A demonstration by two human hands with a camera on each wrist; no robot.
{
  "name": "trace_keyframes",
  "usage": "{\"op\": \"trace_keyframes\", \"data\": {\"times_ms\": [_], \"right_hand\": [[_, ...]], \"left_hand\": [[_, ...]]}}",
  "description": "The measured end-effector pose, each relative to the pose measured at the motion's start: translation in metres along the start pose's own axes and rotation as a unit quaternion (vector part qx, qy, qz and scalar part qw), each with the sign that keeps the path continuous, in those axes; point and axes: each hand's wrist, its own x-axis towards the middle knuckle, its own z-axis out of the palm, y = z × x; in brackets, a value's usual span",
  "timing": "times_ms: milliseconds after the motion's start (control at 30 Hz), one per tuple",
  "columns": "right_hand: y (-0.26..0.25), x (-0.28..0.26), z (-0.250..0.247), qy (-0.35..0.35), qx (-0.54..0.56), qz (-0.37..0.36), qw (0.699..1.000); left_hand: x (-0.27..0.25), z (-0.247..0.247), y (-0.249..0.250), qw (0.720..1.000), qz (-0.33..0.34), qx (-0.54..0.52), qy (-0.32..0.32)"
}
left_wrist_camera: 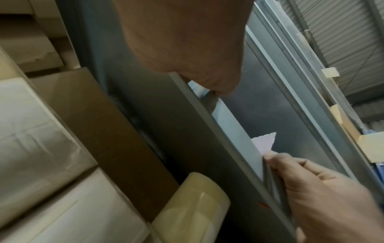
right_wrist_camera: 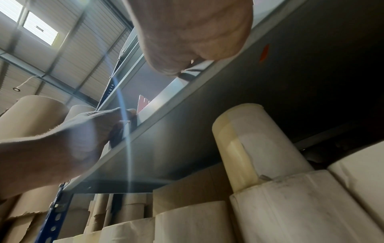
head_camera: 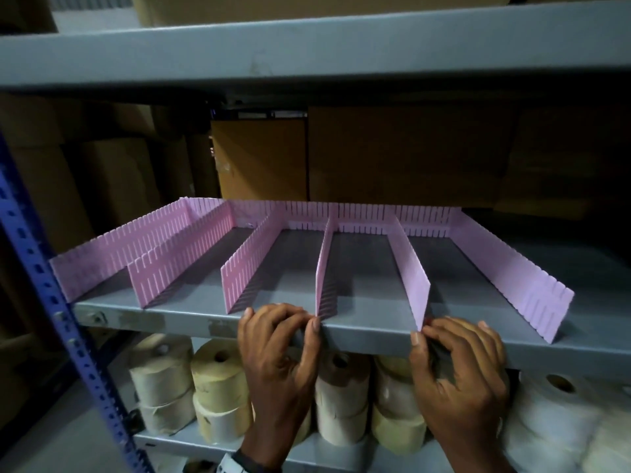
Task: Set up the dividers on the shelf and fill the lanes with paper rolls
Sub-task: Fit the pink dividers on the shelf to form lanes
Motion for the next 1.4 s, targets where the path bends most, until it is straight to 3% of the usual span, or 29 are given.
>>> {"op": "trace_keyframes", "data": {"times_ms": [200, 300, 367, 533, 700, 967, 1400], "right_hand": [[-0.032, -0.009, -0.004, 0.059, 0.046, 0.014, 0.997], [-0.064, -0.014, 0.016, 0.042, 0.069, 0.003, 0.997], [-0.080, -0.013, 0.035, 0.022, 0.063, 0.011, 0.998], [-0.099, -0.008, 0.068, -0.006, -0.002, 0.054, 0.999], [-0.104, -0.011, 0.080, 0.006, -0.039, 0.074, 0.996], [-0.100, -0.014, 0.081, 0.010, -0.037, 0.065, 0.997], [-0.098, -0.015, 0.079, 0.009, -0.018, 0.062, 0.998]], "left_hand": [[0.004, -0.030, -0.004, 0.988, -0.049, -0.137, -0.049], [0.012, -0.052, -0.013, 0.978, -0.034, -0.186, -0.090], [0.019, -0.066, -0.025, 0.977, -0.019, -0.196, -0.077], [0.032, -0.084, -0.056, 0.994, 0.000, -0.112, -0.008], [0.033, -0.084, -0.077, 0.998, -0.025, -0.047, -0.042], [0.033, -0.075, -0.083, 0.999, -0.004, 0.004, -0.051], [0.034, -0.073, -0.084, 0.999, 0.000, -0.005, -0.045]]}}
